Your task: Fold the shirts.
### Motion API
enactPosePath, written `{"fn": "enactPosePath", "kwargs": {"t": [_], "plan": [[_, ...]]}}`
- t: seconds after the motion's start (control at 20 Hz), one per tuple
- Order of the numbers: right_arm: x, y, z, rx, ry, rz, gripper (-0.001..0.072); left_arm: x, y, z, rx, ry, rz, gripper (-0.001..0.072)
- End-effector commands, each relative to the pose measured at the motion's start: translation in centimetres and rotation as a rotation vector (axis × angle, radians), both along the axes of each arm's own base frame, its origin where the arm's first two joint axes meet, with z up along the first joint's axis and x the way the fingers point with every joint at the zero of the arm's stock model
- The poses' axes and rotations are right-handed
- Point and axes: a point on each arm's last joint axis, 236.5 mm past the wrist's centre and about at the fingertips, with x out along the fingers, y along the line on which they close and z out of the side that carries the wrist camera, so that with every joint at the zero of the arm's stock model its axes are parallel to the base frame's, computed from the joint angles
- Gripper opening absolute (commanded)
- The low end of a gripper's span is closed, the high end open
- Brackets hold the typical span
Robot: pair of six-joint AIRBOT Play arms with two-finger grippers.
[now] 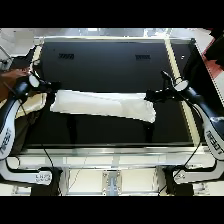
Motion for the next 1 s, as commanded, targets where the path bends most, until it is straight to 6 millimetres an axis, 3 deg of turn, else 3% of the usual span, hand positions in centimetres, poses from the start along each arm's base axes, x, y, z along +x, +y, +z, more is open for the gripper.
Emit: {"fn": "enactPosePath", "kwargs": {"t": [0.0, 0.15, 0.25, 0.3, 0.4, 0.45, 0.6, 0.7, 0.75, 0.8, 0.95], "plan": [[2.6, -0.2, -2.0, -0.028, -0.040, -0.043, 0.0010, 0.3, 1.1, -3.8, 0.103, 0.079, -0.030, 0.0010], [3.0, -0.4, -1.8, -0.033, -0.056, -0.052, 0.0011, -0.2, 0.9, -5.7, 0.101, 0.124, -0.036, 0.0011], [3.0, -0.3, -1.5, -0.031, -0.058, -0.046, 0.0013, -0.1, 0.5, -5.4, 0.102, 0.116, -0.044, 0.0025], [3.2, -0.2, -0.7, -0.024, -0.063, -0.039, 0.0037, 0.0, 0.3, -4.7, 0.103, 0.102, -0.047, 0.0100], [3.4, -0.1, 2.5, -0.007, -0.075, 0.008, 0.0209, 0.3, 0.6, -2.2, 0.110, 0.053, -0.042, 0.0562], [2.9, -0.5, 4.4, -0.009, -0.068, 0.049, 0.0282, 0.5, 1.0, -0.3, 0.112, 0.015, -0.032, 0.0646], [0.7, -4.8, 11.7, -0.087, -0.073, 0.124, 0.0291, 0.8, 1.9, 7.1, 0.124, -0.147, -0.007, 0.0646], [-0.8, -8.6, 15.0, -0.136, -0.097, 0.067, 0.0390, 1.0, 1.2, 12.5, 0.132, -0.284, -0.018, 0.0646], [-1.3, -10.3, 15.7, -0.144, -0.100, 0.029, 0.0396, 0.7, 0.1, 14.3, 0.149, -0.322, -0.061, 0.0646], [-1.8, -11.9, 15.7, -0.132, -0.077, -0.028, 0.0461, 0.4, -1.3, 15.6, 0.169, -0.340, -0.115, 0.0646], [-2.9, -15.6, 12.4, -0.062, 0.059, -0.210, 0.0540, -0.7, -7.4, 17.8, 0.210, -0.310, -0.309, 0.0646]]}}
